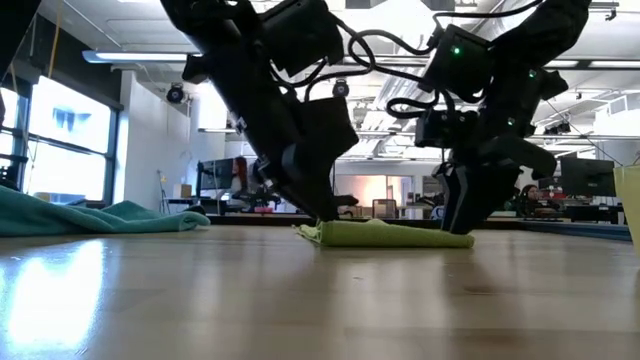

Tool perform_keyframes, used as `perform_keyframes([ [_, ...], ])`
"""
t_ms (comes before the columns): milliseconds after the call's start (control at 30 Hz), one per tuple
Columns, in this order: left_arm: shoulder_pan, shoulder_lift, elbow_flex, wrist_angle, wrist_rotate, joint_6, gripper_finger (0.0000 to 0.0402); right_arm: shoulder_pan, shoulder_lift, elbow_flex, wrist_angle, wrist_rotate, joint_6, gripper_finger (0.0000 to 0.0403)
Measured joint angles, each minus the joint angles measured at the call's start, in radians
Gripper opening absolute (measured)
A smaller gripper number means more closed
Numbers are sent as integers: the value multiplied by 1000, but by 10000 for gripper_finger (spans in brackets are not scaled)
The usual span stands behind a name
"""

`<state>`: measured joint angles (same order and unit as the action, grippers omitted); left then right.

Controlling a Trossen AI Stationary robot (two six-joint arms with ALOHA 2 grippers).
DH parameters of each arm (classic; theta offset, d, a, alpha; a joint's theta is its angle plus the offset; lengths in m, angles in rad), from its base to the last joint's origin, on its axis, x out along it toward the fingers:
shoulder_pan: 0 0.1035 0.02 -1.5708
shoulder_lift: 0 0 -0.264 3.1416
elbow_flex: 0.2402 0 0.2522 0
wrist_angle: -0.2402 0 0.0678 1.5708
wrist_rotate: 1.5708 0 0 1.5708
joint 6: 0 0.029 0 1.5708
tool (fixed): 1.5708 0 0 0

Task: Roll microfiber towels into tight, uniform cylinder then place into a basket
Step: Roll the light green microfiber cloth

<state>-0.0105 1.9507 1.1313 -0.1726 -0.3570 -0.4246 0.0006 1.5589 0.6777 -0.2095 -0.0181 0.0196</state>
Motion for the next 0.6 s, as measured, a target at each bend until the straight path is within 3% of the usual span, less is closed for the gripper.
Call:
perform_keyframes([
  [233, -15, 0, 119, -171, 18, 56, 116, 0, 0, 0, -3, 0, -1, 117],
  [400, -55, 0, 142, -142, 77, 153, 113, 0, 0, 0, -2, 0, -3, 117],
  [600, -66, 50, 142, -117, 54, 194, 115, 0, 0, -1, 0, 0, -2, 117],
])
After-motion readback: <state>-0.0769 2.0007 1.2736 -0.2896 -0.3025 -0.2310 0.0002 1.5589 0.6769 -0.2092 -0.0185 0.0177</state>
